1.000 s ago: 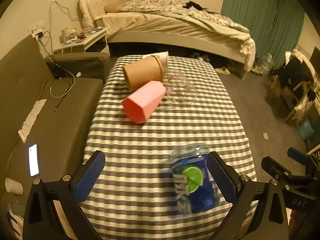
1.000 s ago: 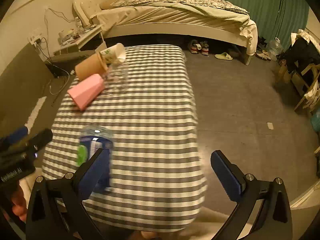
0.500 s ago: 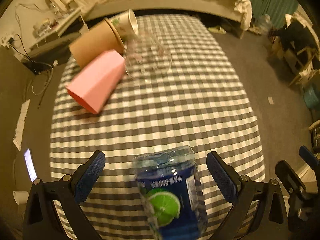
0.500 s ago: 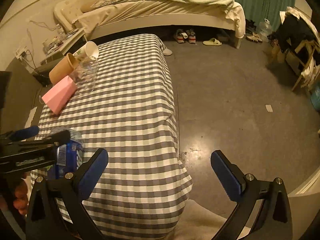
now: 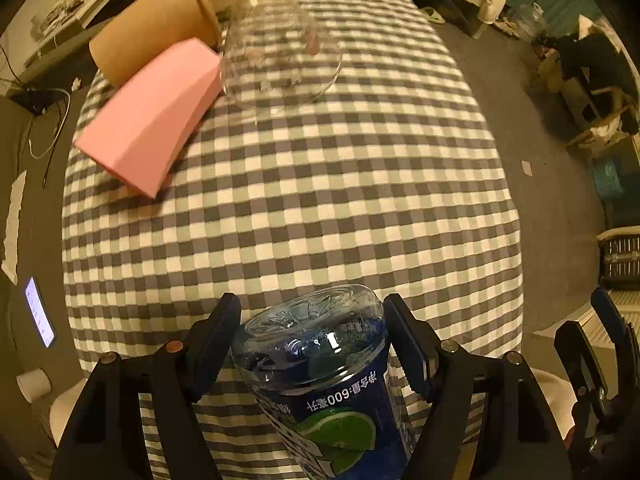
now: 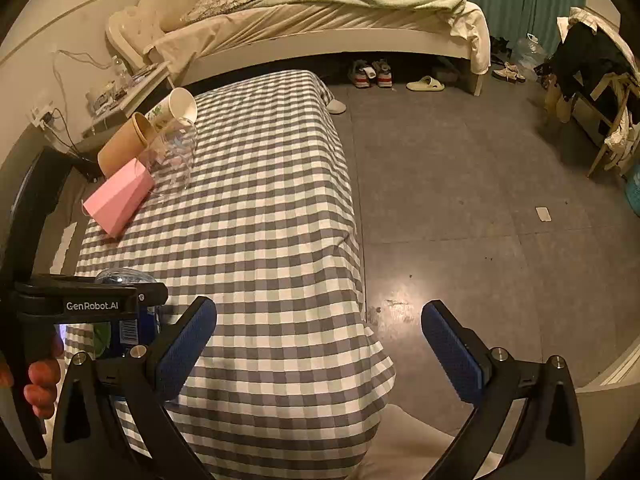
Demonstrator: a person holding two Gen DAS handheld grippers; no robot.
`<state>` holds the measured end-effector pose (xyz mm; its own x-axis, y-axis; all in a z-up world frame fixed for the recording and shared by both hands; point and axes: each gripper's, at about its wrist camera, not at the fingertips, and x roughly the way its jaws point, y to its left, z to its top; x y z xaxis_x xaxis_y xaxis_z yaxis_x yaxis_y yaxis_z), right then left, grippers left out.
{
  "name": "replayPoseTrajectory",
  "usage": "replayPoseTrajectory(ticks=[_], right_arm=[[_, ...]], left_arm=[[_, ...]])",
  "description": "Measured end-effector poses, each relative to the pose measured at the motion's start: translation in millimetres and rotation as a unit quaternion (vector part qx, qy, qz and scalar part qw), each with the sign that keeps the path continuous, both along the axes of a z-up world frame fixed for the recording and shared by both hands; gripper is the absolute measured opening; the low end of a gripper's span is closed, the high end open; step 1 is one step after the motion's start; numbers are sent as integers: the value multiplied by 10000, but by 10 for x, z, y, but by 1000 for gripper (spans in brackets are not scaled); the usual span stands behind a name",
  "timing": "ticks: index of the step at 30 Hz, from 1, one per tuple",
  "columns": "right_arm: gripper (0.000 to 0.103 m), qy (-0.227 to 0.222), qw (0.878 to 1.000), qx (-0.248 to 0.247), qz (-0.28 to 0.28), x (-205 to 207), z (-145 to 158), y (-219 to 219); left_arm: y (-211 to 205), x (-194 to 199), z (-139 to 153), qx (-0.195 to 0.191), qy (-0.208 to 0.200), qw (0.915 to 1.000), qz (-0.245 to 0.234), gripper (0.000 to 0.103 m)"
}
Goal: Flip cup upside down
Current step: 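Turn the bottle cap-up with the left gripper and lower it onto the table, then open the left gripper and pull it back from the standing bottle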
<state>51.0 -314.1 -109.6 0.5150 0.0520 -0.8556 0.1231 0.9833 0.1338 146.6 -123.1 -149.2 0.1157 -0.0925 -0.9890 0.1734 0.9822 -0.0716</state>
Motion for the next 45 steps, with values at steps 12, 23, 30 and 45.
replayPoseTrajectory(ticks=[12,23,30,45], right_arm=[[103,-122,9997,-26,-194,-170,104,-41],[103,-166,9996,-63,-232,-216,123,-28],[103,-155,9996,-42,-240,-212,132,-32],[103,-521,9982,-196,-234,-436,603,55]], left_arm=[[5,-125,805,299,-2502,9677,-111,75],[-131,-440,585,554,-3489,9345,-442,75],[-100,-397,611,272,-3350,9411,-368,76],[80,-634,1283,-423,-3694,9281,-195,79]])
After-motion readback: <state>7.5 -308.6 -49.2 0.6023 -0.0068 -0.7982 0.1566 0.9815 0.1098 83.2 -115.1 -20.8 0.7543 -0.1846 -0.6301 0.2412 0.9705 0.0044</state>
